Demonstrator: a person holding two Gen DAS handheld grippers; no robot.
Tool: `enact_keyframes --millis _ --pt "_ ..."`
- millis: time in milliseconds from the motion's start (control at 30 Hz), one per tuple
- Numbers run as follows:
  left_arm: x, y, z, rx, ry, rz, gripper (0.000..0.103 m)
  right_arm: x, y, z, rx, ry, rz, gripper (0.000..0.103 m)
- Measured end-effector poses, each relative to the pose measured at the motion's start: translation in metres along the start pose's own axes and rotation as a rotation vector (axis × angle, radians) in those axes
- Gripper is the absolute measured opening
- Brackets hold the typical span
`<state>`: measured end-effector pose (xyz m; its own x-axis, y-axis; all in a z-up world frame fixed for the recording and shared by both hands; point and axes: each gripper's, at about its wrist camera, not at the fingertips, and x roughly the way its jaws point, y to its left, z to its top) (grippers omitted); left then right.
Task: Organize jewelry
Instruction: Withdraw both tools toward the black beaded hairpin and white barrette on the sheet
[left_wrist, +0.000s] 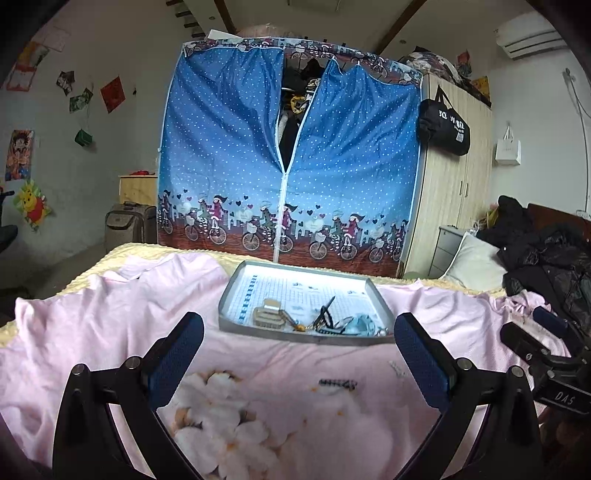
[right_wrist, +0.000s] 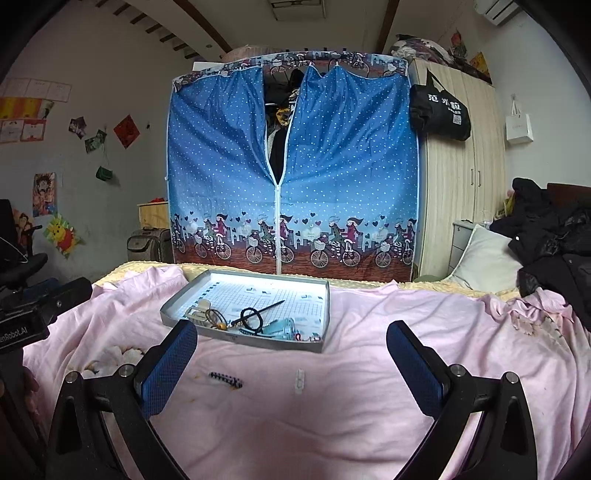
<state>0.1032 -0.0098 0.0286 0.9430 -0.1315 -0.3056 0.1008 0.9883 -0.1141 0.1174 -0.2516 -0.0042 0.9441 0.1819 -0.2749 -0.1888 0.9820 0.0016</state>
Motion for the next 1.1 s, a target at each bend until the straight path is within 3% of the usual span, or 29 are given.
enact_keyframes --millis 233,567,800,1100 --pt "-0.013 -0.002 -0.021 0.019 0.073 0.009 0.101 -0.019 -0.003 -0.015 0.044 0.034 -0.015 0.103" --pt "-0.009 -0.020 -0.046 0.084 0.224 0.010 0.101 -0.015 -0.005 -0.042 0.112 0.235 -0.026 0.103" --pt "0.024 -0.023 -0.059 0.103 0.451 -0.045 0.101 0.016 -0.006 -0.058 0.128 0.442 0.018 0.103" --pt "0.084 -0.028 -0.052 0.294 0.585 -0.084 0.101 0.069 -0.008 -0.066 0.068 0.651 0.058 0.103"
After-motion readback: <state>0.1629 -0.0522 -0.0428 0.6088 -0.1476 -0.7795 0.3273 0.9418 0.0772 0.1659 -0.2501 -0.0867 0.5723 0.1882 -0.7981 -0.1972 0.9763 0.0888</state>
